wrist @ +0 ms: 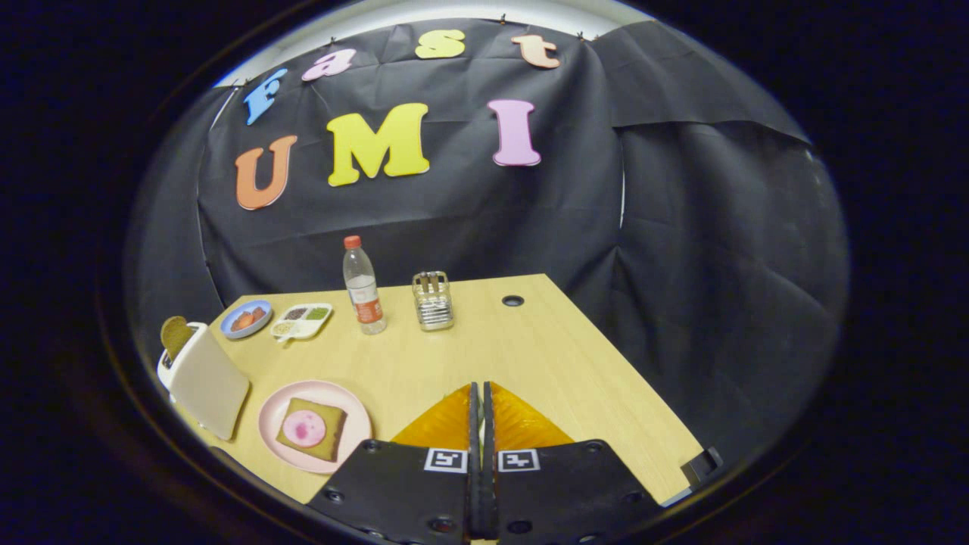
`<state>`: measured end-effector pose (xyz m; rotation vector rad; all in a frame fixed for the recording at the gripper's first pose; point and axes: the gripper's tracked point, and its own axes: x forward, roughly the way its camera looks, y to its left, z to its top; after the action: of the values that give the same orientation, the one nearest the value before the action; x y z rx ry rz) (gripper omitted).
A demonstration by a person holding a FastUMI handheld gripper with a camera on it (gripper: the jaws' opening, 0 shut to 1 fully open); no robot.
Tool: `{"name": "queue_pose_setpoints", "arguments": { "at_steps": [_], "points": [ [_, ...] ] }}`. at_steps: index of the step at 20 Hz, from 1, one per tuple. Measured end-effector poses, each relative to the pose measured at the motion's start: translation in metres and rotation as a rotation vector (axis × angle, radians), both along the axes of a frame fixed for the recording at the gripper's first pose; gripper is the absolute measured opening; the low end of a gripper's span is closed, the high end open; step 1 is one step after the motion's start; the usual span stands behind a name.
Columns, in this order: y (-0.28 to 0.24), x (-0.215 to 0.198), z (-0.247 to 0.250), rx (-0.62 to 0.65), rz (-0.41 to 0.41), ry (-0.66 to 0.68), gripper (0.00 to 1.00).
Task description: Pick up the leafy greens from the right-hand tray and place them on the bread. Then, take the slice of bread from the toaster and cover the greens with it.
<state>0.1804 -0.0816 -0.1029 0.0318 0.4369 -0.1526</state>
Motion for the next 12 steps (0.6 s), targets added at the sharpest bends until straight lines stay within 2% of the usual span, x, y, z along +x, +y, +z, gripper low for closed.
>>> {"name": "queue_pose_setpoints", "arguments": {
  "at_steps": [4, 12],
  "points": [
    [0.044, 0.0, 0.009, -0.013, 0.053, -0.014, 0.0],
    [0.163, 0.008, 0.016, 0.0, 0.209, -0.03, 0.0]
  ]
}}
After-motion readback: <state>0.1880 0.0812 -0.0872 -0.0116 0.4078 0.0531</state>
